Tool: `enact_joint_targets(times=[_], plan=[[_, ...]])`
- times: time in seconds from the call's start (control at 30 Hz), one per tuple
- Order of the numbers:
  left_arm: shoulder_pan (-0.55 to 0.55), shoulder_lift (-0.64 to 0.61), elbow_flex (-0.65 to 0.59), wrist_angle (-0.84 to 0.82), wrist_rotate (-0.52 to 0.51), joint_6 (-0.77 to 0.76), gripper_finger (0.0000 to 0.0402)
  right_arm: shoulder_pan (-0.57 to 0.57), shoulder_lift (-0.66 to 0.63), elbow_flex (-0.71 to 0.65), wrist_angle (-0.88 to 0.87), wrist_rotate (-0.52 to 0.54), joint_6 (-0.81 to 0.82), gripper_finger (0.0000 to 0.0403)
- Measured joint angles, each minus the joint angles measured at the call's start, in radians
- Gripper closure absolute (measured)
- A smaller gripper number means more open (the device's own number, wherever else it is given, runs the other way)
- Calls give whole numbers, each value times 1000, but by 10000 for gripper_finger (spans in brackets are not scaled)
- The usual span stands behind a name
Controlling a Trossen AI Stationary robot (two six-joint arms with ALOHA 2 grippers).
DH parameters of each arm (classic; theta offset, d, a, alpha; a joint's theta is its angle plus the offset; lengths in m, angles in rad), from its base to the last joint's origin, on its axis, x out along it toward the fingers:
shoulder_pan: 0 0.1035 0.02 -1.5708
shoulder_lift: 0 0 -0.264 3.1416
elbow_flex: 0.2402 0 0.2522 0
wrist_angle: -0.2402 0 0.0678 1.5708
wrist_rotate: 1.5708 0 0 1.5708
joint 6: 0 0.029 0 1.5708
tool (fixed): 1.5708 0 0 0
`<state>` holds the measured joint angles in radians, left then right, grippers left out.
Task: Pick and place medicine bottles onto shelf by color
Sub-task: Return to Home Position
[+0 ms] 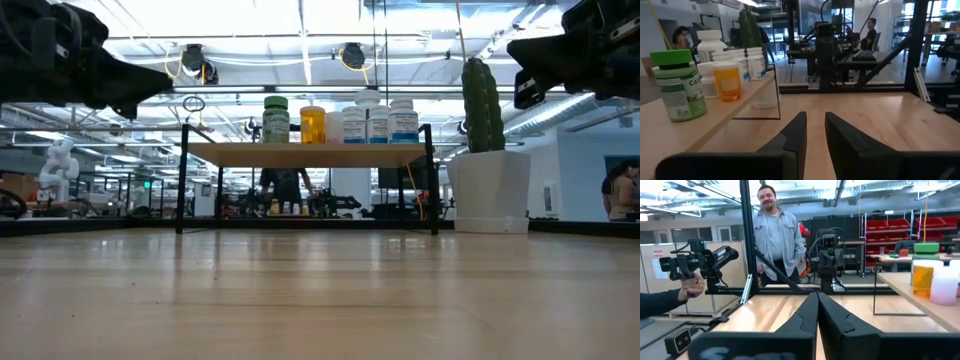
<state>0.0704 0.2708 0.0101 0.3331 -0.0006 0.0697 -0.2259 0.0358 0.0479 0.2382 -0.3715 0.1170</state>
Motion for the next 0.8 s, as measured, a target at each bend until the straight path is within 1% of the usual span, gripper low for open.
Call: enact_joint_targets(times=[0.1, 0.27, 0.37, 0.47, 0.57, 0.73, 0.8], plan=[[0, -93, 0, -98, 0, 3, 332, -4, -34, -2, -66, 0, 12, 401], [0, -265, 0, -267, -1, 8, 332, -4, -34, -32, -78, 1, 30, 401], [0, -268, 0, -310, 3, 12, 332, -4, -33, -32, -94, 3, 32, 401], [0, -260, 1, -319, -1, 28, 332, -2, -34, -32, -67, 4, 32, 401], [0, -257, 2, -321, -9, 51, 332, -2, -26, -32, -82, 6, 31, 401], [0, -220, 2, -321, -14, 51, 332, -2, -21, -32, -92, 4, 23, 401], [0, -203, 2, -322, -16, 27, 332, -2, -21, -32, -92, 4, 21, 401]])
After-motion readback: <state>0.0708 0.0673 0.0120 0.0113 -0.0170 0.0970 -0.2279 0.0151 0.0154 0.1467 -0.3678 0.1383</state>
